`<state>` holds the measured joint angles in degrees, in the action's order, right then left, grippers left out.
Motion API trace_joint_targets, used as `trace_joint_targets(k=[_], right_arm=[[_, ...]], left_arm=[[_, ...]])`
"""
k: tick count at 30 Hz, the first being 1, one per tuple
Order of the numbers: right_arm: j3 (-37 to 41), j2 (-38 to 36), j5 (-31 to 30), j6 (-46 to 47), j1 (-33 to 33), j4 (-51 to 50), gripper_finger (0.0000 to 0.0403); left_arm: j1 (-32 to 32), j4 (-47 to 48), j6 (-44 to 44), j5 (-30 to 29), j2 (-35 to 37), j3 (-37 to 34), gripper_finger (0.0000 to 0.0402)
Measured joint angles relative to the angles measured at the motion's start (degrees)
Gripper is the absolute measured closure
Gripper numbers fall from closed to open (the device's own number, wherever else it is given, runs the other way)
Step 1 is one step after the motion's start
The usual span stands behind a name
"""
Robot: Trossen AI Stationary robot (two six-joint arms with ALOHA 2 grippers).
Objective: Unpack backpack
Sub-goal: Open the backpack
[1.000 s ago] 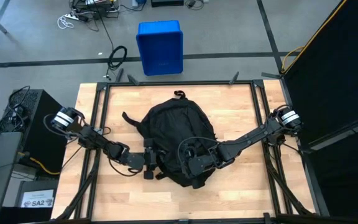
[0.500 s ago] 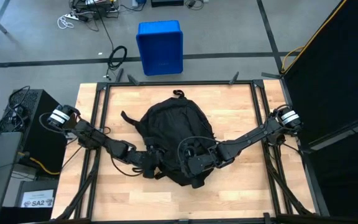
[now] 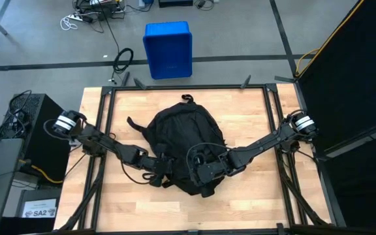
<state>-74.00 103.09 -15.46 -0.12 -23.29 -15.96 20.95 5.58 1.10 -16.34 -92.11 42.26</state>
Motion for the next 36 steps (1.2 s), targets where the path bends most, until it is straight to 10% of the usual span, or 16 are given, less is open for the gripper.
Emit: trace_joint_targets(k=[6, 16, 27, 36], right_arm=[[0.0, 0.0, 0.0, 0.23, 0.17, 0.08, 0.0392], [0.0, 0.0, -0.27, 0.04, 0.22, 0.0, 0.0396], [-0.02, -0.06, -6.82, 4.63, 1.56, -2.15, 0.0397], [0.02, -0.11, -8.02, 6.74, 3.32, -2.29, 0.0399]], left_arm=[[0.02, 1.05, 0.7, 0.77, -0.09, 0.0, 0.0219], [0.09, 3.52, 2.51, 0.83, -0.22, 1.25, 0.0389], [4.98, 30.22, 2.78, -12.04, -0.11, 16.7, 0.0401], [8.38, 33.1, 2.43, -16.34, -0.11, 21.39, 0.0401]])
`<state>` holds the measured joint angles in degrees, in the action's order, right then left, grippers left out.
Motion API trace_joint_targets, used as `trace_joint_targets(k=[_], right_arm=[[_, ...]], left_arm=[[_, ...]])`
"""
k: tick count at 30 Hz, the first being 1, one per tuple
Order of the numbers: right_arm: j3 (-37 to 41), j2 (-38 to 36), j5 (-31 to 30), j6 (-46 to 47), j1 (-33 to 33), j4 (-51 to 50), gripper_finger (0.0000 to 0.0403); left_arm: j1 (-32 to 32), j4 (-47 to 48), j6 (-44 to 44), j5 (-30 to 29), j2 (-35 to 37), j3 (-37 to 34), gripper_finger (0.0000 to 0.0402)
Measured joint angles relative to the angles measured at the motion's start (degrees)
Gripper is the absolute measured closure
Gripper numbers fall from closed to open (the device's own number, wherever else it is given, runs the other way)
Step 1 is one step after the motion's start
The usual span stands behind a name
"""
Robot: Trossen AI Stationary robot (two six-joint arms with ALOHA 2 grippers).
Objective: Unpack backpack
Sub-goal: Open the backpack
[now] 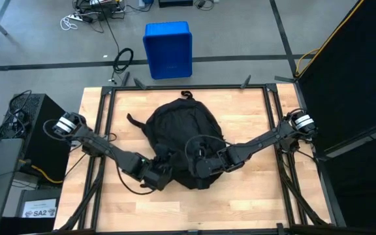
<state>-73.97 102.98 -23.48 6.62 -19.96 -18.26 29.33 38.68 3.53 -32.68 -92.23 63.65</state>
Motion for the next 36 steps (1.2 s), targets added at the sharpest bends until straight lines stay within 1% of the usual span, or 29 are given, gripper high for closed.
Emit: trace_joint_targets(k=[2, 10, 14, 18, 22, 25, 31, 36], right_arm=[[0.38, 0.0, -2.19, 0.35, 0.38, 0.05, 0.0399], [0.81, 0.02, -15.93, 1.58, 1.84, 0.5, 0.0399], [0.88, -0.76, -19.52, 0.26, 1.6, 0.35, 0.04], [0.89, -1.76, -20.12, -1.81, 0.63, 0.08, 0.0402], [0.89, -2.62, -17.88, -2.65, -1.31, 0.36, 0.0394], [0.89, -3.28, -17.4, -2.81, -2.93, 0.34, 0.0385], [0.89, -4.31, -17.9, -3.7, -4.95, 1.59, 0.0362], [0.89, -4.32, -17.87, -4.01, -5.51, 3.08, 0.0342]], left_arm=[[0.59, -0.82, -0.03, -0.22, 0.0, 0.12, 0.0401], [2.45, -1.7, -1.74, -0.92, 0.17, 0.44, 0.0401], [2.53, -1.57, -2.38, -1.13, 0.24, 0.51, 0.0401], [2.6, -0.25, -2.67, -3.12, 0.28, 0.53, 0.0401], [2.64, 0.38, -2.6, -3.42, 0.28, 0.53, 0.0401], [2.67, 0.46, -2.17, -4.31, 0.28, 0.53, 0.0401], [2.68, 1.55, 0.9, -9.67, 0.28, 0.51, 0.0401], [2.66, 3.03, 2.52, -12.88, 0.28, 0.51, 0.0401]])
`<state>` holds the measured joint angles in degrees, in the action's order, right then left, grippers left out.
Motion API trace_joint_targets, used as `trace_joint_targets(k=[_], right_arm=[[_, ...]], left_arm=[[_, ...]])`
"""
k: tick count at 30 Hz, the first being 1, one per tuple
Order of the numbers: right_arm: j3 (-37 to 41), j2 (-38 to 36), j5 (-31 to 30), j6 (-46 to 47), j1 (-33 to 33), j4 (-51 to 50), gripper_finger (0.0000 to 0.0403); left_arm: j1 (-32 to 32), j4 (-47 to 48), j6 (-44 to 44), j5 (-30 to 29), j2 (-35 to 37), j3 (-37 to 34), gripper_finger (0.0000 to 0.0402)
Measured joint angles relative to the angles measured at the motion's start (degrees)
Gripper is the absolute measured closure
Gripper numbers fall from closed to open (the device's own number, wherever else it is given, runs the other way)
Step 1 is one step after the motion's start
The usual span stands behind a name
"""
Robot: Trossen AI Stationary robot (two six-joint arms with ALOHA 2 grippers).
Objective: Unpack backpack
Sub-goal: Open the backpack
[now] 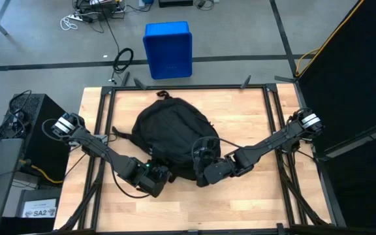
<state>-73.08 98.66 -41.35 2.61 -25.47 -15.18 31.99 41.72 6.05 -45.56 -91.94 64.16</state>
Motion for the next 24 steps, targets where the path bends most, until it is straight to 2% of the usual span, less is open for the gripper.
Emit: trace_joint_targets(k=[6, 10, 19, 24], right_arm=[[-0.07, 0.01, -9.04, 1.57, 0.29, -2.17, 0.0329], [-0.11, -0.01, -12.47, 4.98, 1.21, -6.77, 0.0325], [-0.13, 0.01, -12.47, 9.42, 1.86, -13.27, 0.0324], [-0.13, -1.03, -10.22, 9.32, 0.27, -10.6, 0.0318]], left_arm=[[-0.1, 0.95, -0.2, -1.85, 0.0, -0.02, 0.0401], [-0.11, 2.32, -0.25, -1.99, 0.0, -0.02, 0.0401], [-0.11, 8.38, -4.58, -1.57, -0.02, -0.04, 0.0401], [-0.11, 9.25, -6.5, -0.45, -0.02, -0.07, 0.0401]])
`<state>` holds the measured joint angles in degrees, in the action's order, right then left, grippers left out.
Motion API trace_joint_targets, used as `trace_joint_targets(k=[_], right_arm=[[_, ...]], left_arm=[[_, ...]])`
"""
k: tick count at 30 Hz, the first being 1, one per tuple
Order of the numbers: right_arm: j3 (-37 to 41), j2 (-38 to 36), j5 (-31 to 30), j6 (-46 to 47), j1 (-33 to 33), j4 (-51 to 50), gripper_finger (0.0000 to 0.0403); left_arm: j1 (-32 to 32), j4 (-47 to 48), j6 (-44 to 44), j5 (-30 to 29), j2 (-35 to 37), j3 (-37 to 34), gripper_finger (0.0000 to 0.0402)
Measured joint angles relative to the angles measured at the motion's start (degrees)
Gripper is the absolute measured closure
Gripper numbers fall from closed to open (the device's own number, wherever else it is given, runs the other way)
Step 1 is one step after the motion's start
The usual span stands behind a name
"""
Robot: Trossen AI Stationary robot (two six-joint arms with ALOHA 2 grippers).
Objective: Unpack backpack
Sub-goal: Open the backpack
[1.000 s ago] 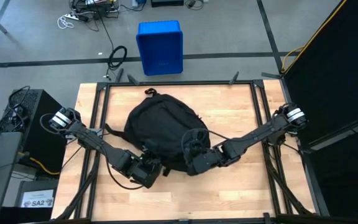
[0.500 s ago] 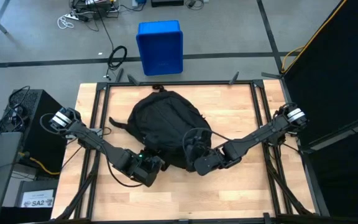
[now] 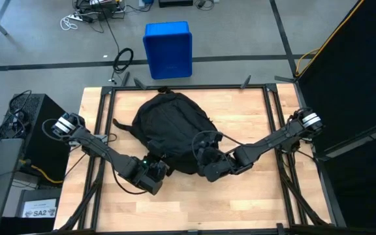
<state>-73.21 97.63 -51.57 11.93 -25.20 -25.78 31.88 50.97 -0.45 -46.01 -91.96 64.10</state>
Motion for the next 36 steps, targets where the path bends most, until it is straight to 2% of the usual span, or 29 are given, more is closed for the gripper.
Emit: trace_joint_targets(k=[4, 10, 21, 36], right_arm=[[-0.01, -0.86, 4.74, -3.5, -2.08, 9.11, 0.0314], [-0.11, 0.54, 18.5, -9.36, -2.11, 20.71, 0.0316], [0.04, 8.57, 24.64, -11.9, 4.28, 28.79, 0.0307], [0.82, 9.04, 28.09, -8.53, 7.73, 29.05, 0.0261]], left_arm=[[-0.01, -0.37, 0.24, 0.26, -0.02, -0.04, 0.0401], [-0.37, -1.9, 0.22, 0.26, -0.02, -0.04, 0.0401], [-0.76, -11.8, 6.38, 0.23, -0.09, 1.54, 0.0401], [-0.76, -17.81, 8.6, -0.03, -0.09, 2.73, 0.0401]])
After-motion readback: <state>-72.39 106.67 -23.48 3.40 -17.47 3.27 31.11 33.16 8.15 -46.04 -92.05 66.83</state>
